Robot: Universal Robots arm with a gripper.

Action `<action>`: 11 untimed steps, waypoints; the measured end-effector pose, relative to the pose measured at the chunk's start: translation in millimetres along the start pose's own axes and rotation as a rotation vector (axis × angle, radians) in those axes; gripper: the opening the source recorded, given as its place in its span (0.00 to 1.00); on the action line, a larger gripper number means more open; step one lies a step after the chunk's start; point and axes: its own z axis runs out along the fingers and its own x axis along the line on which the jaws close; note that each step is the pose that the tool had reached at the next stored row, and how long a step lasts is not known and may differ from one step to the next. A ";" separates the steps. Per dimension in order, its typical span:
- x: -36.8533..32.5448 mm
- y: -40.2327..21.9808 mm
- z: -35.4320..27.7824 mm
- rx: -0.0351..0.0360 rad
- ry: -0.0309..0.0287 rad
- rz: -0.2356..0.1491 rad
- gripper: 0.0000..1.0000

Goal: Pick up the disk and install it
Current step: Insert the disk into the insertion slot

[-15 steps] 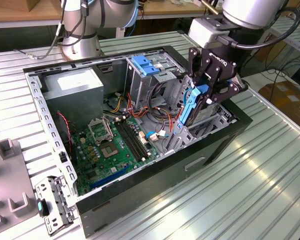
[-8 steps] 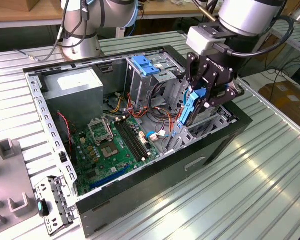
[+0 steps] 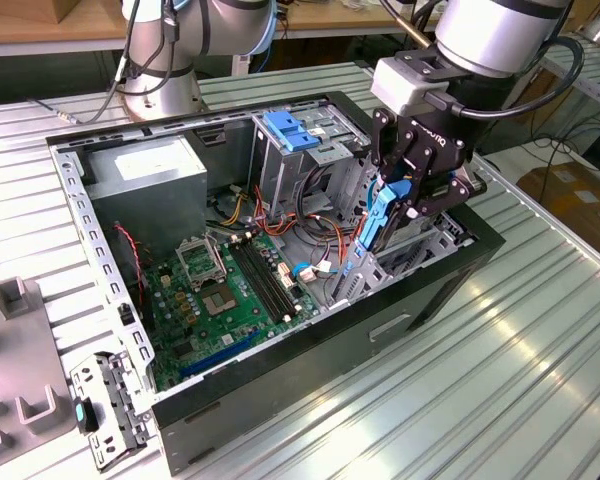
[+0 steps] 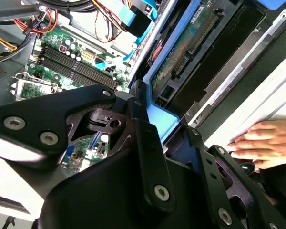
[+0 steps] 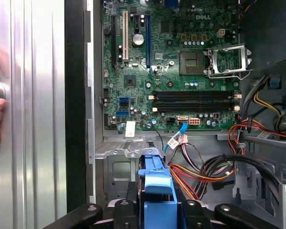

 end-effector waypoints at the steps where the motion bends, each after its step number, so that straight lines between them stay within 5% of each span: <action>1: 0.0 0.0 0.0 -0.0001 0.0000 0.000 0.37; 11: 0.3 -0.1 3.7 -0.0006 -0.0001 0.000 0.37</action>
